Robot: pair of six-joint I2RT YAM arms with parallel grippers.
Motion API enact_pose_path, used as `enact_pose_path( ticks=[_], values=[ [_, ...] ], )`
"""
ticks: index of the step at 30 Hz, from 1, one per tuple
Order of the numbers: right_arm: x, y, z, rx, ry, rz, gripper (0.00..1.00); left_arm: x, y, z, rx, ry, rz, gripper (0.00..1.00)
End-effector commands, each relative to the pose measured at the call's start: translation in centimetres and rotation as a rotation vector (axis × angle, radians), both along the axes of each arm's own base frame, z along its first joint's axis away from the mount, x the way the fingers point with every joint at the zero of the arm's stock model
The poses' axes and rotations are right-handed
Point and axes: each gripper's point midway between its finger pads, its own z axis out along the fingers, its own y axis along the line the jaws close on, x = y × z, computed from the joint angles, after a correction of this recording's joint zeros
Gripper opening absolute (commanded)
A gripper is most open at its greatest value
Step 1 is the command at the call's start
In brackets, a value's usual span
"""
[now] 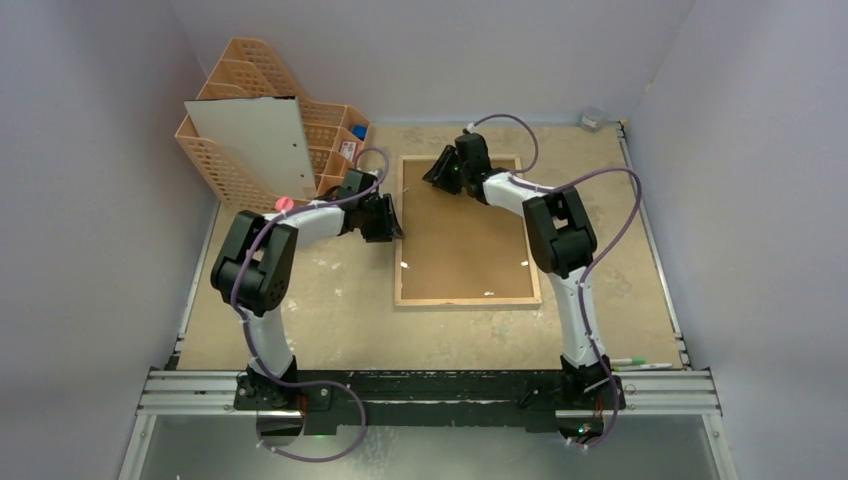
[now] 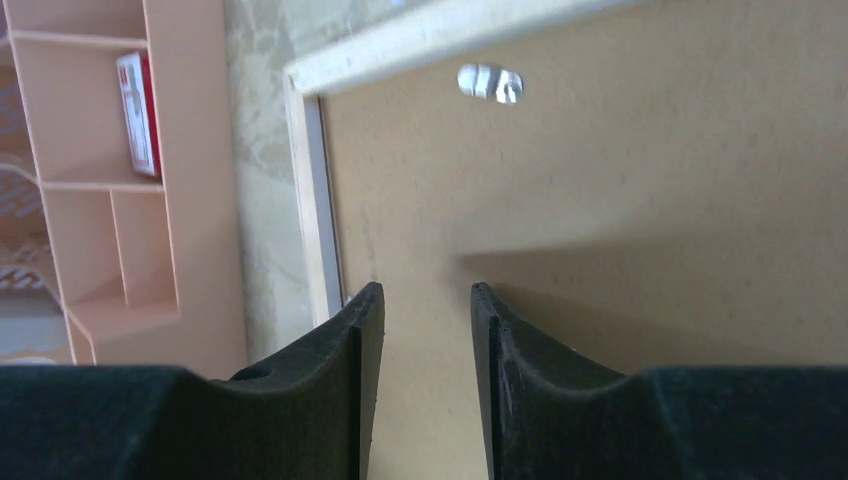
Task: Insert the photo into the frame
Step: Install the photo frame at the center of the board.
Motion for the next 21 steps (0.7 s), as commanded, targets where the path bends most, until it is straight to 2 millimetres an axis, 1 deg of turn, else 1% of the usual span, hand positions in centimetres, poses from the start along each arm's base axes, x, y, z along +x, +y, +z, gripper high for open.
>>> enact_pose_path(
  ticks=[1, 3, 9, 17, 21],
  values=[
    [4.5, -0.3, 4.3, -0.006, -0.183, -0.090, 0.40, -1.3, 1.0, -0.4, 0.056, 0.001, -0.037, 0.37],
    [5.0, -0.4, 3.3, -0.022, -0.176, -0.105, 0.40, -1.6, 1.1, -0.6, 0.064, 0.007, -0.041, 0.37],
    [5.9, -0.4, 1.4, -0.054, -0.160, -0.112, 0.40, -2.0, 1.4, -1.2, 0.073, 0.016, -0.036, 0.37],
    [6.6, -0.5, -0.2, -0.090, -0.149, -0.117, 0.40, -2.2, 1.4, -1.4, 0.070, 0.023, -0.046, 0.36],
    [6.9, -0.3, -0.6, -0.093, -0.150, -0.111, 0.40, -2.4, 1.4, -1.4, 0.071, 0.021, -0.054, 0.37]
  ],
)
